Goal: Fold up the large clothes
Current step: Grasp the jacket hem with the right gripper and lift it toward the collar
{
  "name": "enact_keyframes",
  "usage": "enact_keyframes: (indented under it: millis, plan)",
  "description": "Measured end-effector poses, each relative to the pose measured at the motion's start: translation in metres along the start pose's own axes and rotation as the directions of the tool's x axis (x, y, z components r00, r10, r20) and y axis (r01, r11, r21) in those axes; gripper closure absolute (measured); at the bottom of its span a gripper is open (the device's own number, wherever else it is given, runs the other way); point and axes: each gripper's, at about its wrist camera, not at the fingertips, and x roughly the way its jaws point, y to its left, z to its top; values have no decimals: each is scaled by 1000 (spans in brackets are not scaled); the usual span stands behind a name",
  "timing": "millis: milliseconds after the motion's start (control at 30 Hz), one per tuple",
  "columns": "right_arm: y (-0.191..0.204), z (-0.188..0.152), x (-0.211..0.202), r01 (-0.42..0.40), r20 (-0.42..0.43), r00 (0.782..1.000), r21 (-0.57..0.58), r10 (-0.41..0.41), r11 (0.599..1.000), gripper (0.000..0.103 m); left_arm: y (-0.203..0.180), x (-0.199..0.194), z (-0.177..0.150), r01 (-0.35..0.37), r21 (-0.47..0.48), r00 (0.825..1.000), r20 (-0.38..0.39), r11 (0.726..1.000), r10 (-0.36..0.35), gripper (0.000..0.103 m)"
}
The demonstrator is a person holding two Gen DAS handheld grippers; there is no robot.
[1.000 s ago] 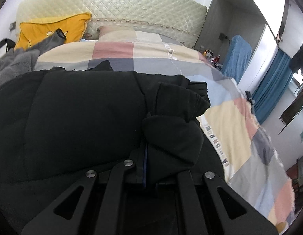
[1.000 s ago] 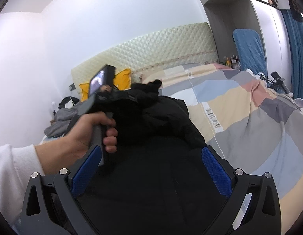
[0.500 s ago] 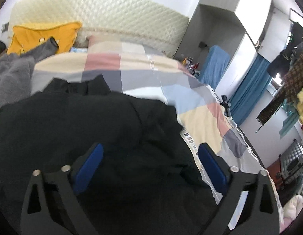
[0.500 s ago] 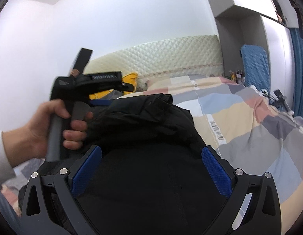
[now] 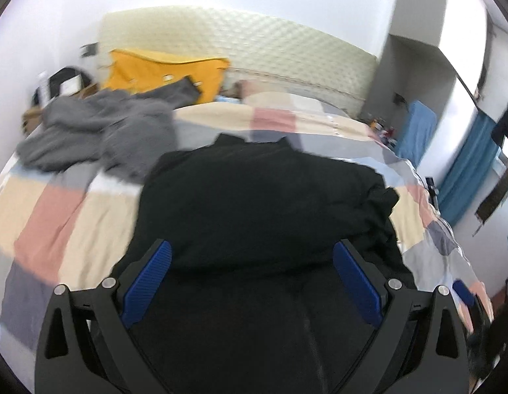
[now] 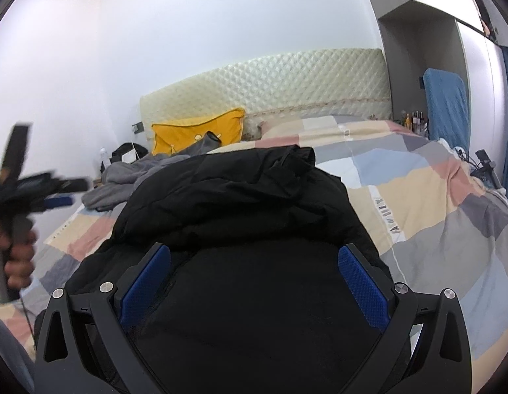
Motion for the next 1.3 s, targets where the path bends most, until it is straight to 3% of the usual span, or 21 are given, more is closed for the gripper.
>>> enact_keyframes:
  millis: [200,533,700,800,933,1133,1300]
  plan:
    - [0,2,14,-1,-51,999,33,3,999,0,38,-31,-31,-59,-87,998,24,994,61,4]
    - [1,18,46,27,-76,997,-7,-27,1000,0,43,-28,-41,-86,-60,996,18,994,87,4]
    - [-21,42,77,29,-59,998,32,-27,999,0,38,-26,-46,-100,-42,995,21,994,101,4]
    - [-41,57,115,47,-82,996,42,-43,998,1,35,-22,-48,-100,-30,995,12,995,100,4]
    - [-52,63,159,54,-111,993,27,-51,998,6,29,-15,-56,-119,-2,993,11,993,119,4]
    - [-59,71,184,92,-89,992,-33,-94,995,12,27,2,-62,-135,17,991,-13,991,135,4]
    - [-61,68,199,-12,-125,992,-21,9,1000,27,27,17,-62,-123,1,992,-29,992,123,4]
